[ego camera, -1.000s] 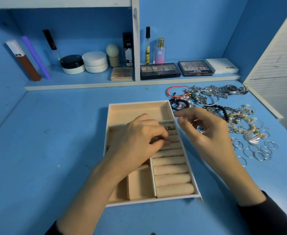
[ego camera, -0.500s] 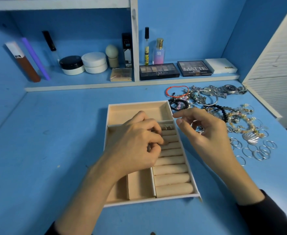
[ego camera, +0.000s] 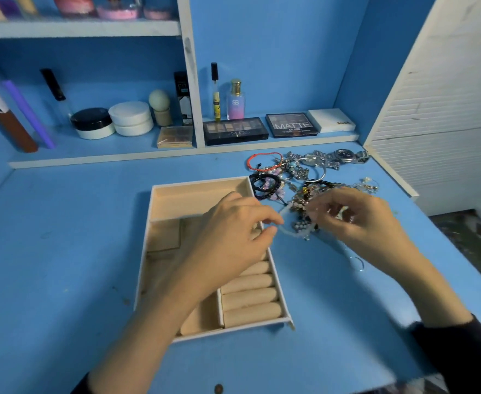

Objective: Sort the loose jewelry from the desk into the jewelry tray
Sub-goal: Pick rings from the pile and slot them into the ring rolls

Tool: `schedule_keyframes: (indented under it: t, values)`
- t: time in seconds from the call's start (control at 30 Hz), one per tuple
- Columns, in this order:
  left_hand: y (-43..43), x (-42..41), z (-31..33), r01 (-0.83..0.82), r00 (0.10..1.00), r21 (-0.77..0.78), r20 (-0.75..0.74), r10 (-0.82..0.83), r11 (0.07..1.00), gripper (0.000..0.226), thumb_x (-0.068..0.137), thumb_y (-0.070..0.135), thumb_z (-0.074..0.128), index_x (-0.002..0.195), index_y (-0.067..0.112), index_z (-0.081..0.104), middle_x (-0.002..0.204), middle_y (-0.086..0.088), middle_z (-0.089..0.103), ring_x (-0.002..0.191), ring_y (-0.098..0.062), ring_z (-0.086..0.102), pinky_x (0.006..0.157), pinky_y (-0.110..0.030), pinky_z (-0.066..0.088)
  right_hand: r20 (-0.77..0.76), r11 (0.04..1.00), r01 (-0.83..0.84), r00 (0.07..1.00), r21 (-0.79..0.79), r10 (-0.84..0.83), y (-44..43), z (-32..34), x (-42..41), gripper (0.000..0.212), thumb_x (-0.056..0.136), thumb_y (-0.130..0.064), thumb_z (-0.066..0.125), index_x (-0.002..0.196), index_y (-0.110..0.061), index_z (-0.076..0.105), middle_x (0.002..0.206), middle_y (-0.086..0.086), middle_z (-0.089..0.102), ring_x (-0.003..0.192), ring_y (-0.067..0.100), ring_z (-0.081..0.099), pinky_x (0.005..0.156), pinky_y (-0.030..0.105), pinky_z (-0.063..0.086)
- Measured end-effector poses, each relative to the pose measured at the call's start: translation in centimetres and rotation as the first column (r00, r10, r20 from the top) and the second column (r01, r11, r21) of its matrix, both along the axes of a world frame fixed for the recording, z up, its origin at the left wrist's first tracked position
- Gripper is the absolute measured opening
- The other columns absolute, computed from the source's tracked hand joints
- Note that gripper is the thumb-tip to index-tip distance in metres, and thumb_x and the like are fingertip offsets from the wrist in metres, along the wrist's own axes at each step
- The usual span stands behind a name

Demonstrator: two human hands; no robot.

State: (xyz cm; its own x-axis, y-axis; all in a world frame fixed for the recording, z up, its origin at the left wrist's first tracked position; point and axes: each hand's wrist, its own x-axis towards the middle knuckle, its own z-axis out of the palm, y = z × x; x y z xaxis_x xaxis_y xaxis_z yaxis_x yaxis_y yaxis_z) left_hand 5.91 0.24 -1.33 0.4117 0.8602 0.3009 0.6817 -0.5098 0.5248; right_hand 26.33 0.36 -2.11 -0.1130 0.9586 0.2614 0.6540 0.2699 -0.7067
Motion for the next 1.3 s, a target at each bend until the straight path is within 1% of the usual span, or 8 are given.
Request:
schedule_keyframes:
  t: [0.13, 0.3, 0.5, 0.7, 0.87, 0.97, 1.1, 1.3]
  values:
    - [0.2, 3.5, 0.0, 0.084, 0.989, -0.094, -0.112, -0.094, 0.992, 0.016, 0.088, 0.034, 0.056, 0.101, 0.031, 0.065, 0.098, 0.013, 0.06, 0.098, -0.007, 0.046, 0.084, -0.029, 0.041, 0.243, 0.986, -0.034, 0.967, -0.166, 0.075, -1.0, 1.4, 3.8, 0.011, 0.077, -0.02, 0.072, 0.075, -0.03, 0.068, 0.071, -0.008, 0.064, 0.069, 0.004, 0.054, 0.061, 0.012, 0.04]
    - [1.0, 7.0, -0.7, 0.171, 0.964, -0.156, -0.176, -0.198, 0.973, 0.017, 0.087, 0.031, 0.059, 0.103, 0.028, 0.064, 0.101, 0.008, 0.062, 0.099, -0.01, 0.046, 0.087, -0.034, 0.043, 0.352, 0.934, -0.034, 0.921, -0.357, 0.169, -2.0, 2.0, 5.8, 0.015, 0.071, -0.032, 0.075, 0.079, -0.036, 0.064, 0.073, -0.006, 0.063, 0.071, 0.011, 0.058, 0.066, 0.021, 0.042]
    - [1.9, 8.5, -1.2, 0.174, 0.965, -0.14, -0.174, -0.197, 0.975, 0.014, 0.086, 0.027, 0.061, 0.099, 0.028, 0.068, 0.095, 0.008, 0.064, 0.094, -0.009, 0.048, 0.085, -0.033, 0.045, 0.345, 0.924, -0.001, 0.928, -0.382, 0.143, -2.1, 1.1, 5.7, 0.019, 0.067, -0.035, 0.079, 0.078, -0.033, 0.065, 0.066, -0.011, 0.06, 0.059, -0.002, 0.051, 0.062, 0.019, 0.044]
    - [2.1, 8.4, -1.4, 0.156, 0.975, -0.137, -0.139, -0.175, 0.978, 0.01, 0.085, 0.028, 0.062, 0.093, 0.027, 0.068, 0.088, 0.011, 0.062, 0.084, -0.004, 0.045, 0.079, -0.025, 0.043, 0.332, 0.911, -0.002, 0.931, -0.412, 0.152, -2.0, 0.9, 5.5, 0.015, 0.07, -0.033, 0.078, 0.077, -0.032, 0.064, 0.067, -0.011, 0.06, 0.059, 0.001, 0.052, 0.06, 0.017, 0.043]
    - [2.1, 8.7, -1.3, 0.139, 0.98, -0.142, -0.125, -0.157, 0.98, 0.008, 0.084, 0.028, 0.063, 0.091, 0.027, 0.068, 0.081, 0.015, 0.055, 0.082, -0.006, 0.046, 0.079, -0.031, 0.046, 0.266, 0.92, 0.0, 0.957, -0.392, 0.113, -2.2, 0.7, 5.6, 0.019, 0.068, -0.028, 0.08, 0.071, -0.032, 0.061, 0.065, -0.01, 0.061, 0.056, -0.001, 0.051, 0.058, 0.019, 0.043]
    - [1.9, 9.1, -1.5, 0.132, 0.979, -0.147, -0.137, -0.152, 0.98, 0.013, 0.082, 0.032, 0.065, 0.093, 0.026, 0.068, 0.086, 0.01, 0.059, 0.091, -0.01, 0.05, 0.083, -0.033, 0.045, 0.181, 0.935, -0.02, 0.979, -0.353, 0.089, -2.3, 0.6, 5.5, 0.018, 0.07, -0.016, 0.077, 0.064, -0.028, 0.065, 0.054, -0.014, 0.06, 0.051, -0.002, 0.049, 0.05, 0.012, 0.037]
    - [1.9, 9.5, -1.8, 0.127, 0.971, -0.133, -0.185, -0.15, 0.983, 0.024, 0.081, 0.039, 0.066, 0.098, 0.023, 0.065, 0.094, 0.007, 0.055, 0.101, -0.014, 0.047, 0.085, -0.028, 0.04, 0.06, 0.965, -0.008, 0.998, -0.263, 0.024, -2.4, -0.1, 5.8, 0.017, 0.073, -0.011, 0.073, 0.066, -0.024, 0.066, 0.058, -0.004, 0.061, 0.05, 0.002, 0.046, 0.051, 0.017, 0.037]
    - [1.9, 9.6, -1.8, 0.123, 0.971, -0.116, -0.192, -0.144, 0.986, 0.021, 0.081, 0.039, 0.065, 0.094, 0.024, 0.065, 0.087, 0.011, 0.048, 0.099, -0.014, 0.047, 0.081, -0.027, 0.039, 0.15, 0.96, -0.01, 0.987, -0.279, 0.054, -2.6, -0.2, 5.9, 0.013, 0.069, -0.023, 0.079, 0.074, -0.023, 0.068, 0.068, -0.004, 0.062, 0.059, 0.002, 0.051, 0.06, 0.02, 0.042]
